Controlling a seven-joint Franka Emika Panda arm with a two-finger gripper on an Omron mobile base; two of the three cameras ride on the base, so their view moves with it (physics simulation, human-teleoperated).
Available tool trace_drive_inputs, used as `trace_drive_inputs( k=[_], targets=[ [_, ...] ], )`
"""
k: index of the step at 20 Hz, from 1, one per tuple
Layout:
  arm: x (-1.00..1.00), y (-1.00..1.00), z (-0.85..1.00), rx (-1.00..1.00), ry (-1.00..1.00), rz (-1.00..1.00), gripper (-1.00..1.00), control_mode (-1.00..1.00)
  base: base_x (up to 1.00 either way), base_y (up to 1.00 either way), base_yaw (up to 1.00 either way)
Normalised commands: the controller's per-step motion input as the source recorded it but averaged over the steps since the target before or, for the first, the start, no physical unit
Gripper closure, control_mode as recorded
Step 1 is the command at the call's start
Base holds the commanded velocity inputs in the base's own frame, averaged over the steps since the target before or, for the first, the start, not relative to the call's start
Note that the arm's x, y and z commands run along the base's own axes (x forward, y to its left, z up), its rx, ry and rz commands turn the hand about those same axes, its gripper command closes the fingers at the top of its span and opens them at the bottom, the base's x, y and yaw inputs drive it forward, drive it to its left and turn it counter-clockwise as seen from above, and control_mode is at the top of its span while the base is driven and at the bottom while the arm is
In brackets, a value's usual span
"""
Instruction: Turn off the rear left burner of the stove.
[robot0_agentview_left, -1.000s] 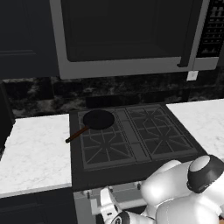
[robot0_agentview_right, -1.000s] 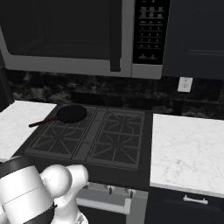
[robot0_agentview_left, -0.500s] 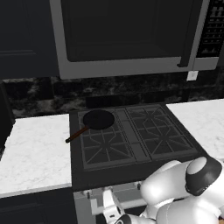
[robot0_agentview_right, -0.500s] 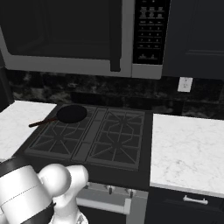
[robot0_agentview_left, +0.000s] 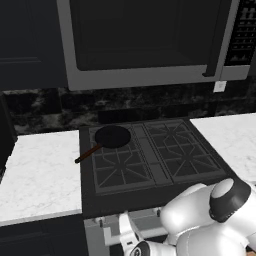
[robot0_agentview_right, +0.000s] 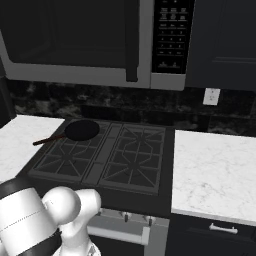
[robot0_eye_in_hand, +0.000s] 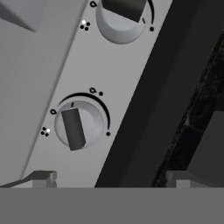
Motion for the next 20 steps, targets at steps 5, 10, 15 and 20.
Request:
trace_drive_inputs(
  k=[5, 10, 15, 20],
  targets=[
    [0.18, 0.06, 0.00, 0.00, 0.00, 0.00, -1.00, -1.00, 0.00, 0.00, 0.00],
    [-0.02, 0.09, -0.18, -0.03, 0.00, 0.00, -1.00, -1.00, 0.00, 0.00, 0.00],
    [0.00, 0.00, -0.11, 0.00, 0.00, 0.00, -1.00, -1.00, 0.00, 0.00, 0.00],
    [-0.30, 0.12, -0.45, -0.08, -0.04, 0.05, -1.00, -1.00, 0.00, 0.00, 0.00]
  ],
)
